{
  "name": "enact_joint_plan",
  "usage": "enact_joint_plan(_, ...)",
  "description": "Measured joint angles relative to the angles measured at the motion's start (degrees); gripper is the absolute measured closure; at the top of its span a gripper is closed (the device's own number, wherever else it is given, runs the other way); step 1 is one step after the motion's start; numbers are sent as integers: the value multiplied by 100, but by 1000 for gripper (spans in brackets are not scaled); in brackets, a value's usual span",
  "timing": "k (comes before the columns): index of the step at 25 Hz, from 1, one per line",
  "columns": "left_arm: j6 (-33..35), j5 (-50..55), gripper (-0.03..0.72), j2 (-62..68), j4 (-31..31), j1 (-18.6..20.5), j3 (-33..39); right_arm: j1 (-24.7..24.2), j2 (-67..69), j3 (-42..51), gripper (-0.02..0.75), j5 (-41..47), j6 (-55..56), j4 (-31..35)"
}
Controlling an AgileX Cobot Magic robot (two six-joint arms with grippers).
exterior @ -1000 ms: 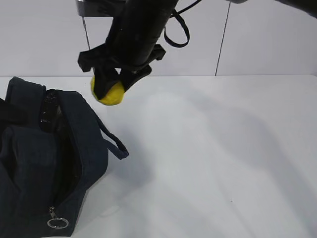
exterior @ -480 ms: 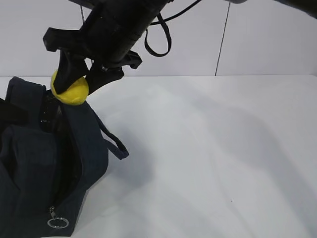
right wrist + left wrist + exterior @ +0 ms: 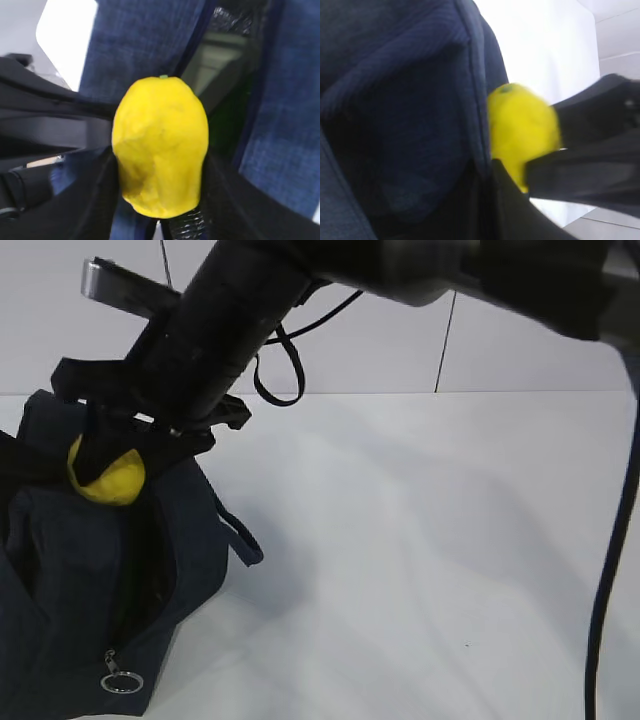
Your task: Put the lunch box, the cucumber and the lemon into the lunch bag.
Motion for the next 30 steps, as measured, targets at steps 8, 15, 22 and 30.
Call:
enact_joint_plan(8,22,33,694,0,-15,0,0,14,57,0,367,36,-304,-455)
enact_joint_plan(15,22,33,694,0,-24,0,0,14,57,0,237,99,-658,-470)
enact_joint_plan(22,22,33,694,0,-24,0,0,14,57,0,169,149,-777,-459)
enact_joint_plan(30,22,33,694,0,-24,0,0,-59,57,-23,167,186,-789,-586)
